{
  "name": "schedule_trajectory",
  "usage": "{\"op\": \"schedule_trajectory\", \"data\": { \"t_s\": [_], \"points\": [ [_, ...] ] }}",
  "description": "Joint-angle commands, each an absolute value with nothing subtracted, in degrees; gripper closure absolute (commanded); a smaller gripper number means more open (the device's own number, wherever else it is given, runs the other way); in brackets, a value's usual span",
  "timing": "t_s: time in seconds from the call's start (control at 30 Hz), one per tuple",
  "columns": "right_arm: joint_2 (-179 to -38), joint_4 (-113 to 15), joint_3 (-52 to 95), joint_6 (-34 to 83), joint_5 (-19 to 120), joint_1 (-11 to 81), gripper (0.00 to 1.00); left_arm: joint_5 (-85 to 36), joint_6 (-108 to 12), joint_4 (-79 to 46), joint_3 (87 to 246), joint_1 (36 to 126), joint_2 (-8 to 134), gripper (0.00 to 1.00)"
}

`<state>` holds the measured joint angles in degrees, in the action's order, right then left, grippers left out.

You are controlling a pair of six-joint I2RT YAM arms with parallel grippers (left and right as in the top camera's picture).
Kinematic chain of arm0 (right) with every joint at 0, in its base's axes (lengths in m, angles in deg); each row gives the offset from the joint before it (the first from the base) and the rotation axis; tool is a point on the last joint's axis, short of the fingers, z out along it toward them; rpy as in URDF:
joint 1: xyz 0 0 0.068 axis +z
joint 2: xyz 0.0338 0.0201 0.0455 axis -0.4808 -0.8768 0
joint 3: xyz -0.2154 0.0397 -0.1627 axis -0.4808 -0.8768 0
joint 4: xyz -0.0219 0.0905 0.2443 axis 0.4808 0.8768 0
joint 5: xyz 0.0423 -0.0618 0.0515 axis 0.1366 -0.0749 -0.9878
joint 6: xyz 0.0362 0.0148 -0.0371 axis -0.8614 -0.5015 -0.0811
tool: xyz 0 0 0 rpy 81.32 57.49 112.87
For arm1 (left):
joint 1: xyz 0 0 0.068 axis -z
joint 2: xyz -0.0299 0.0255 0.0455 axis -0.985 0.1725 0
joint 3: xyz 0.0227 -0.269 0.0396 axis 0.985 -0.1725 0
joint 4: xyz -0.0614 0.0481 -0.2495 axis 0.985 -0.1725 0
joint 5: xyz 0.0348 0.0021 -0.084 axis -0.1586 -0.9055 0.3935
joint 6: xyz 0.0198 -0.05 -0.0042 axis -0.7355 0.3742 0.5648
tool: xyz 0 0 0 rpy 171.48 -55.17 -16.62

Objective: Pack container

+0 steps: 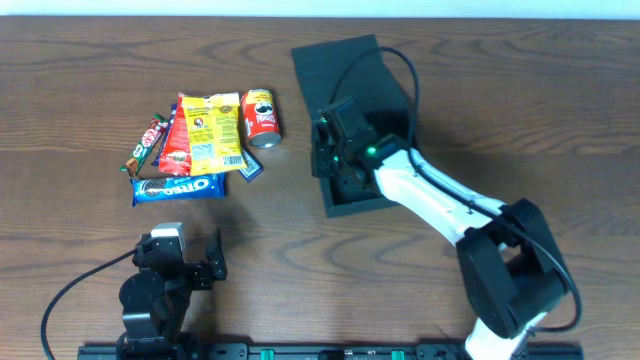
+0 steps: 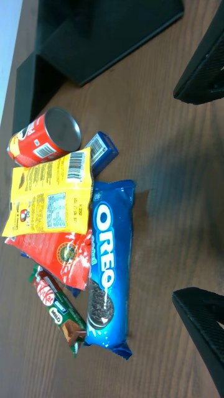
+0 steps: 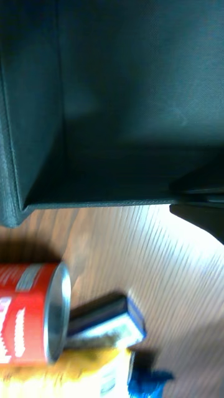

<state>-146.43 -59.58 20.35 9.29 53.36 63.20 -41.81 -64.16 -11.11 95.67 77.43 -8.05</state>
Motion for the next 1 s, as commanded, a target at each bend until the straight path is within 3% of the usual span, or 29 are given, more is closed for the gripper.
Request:
{"op": "schedule_trajectory", "data": {
  "t_s": [0.0,0.23,0.8,0.83,0.87,0.9,0.97],
  "points": [
    [-148.4,-59.4,24.3,4.0,53.0,63.8,0.99,-42.0,-63.3,-11.1,94.8,77.1,-8.4,0.05],
    [-150.2,-59.6,26.3,-4.5,55.5,65.6,0.99,-42.0,-63.3,-11.1,94.8,77.1,-8.4,0.05],
    [-152.3,-63.6,26.5,-6.6,57.4,67.8,0.98,-42.0,-63.3,-11.1,94.8,77.1,-8.4,0.05],
    [-152.3,-64.2,26.5,-5.6,56.8,67.9,0.82,-42.0,-63.3,-11.1,94.8,77.1,-8.4,0.05],
    [-152.3,-64.6,26.6,-4.8,56.4,67.9,0.52,-42.0,-63.3,-11.1,94.8,77.1,-8.4,0.05],
    [-152.3,-64.3,26.9,-4.1,56.3,67.9,0.02,-42.0,-63.3,-11.1,94.8,77.1,-8.4,0.05],
    [-152.2,-63.6,27.9,-1.4,54.9,67.8,0.01,-42.0,-63.3,-11.1,94.8,77.1,-8.4,0.05]
  ]
}}
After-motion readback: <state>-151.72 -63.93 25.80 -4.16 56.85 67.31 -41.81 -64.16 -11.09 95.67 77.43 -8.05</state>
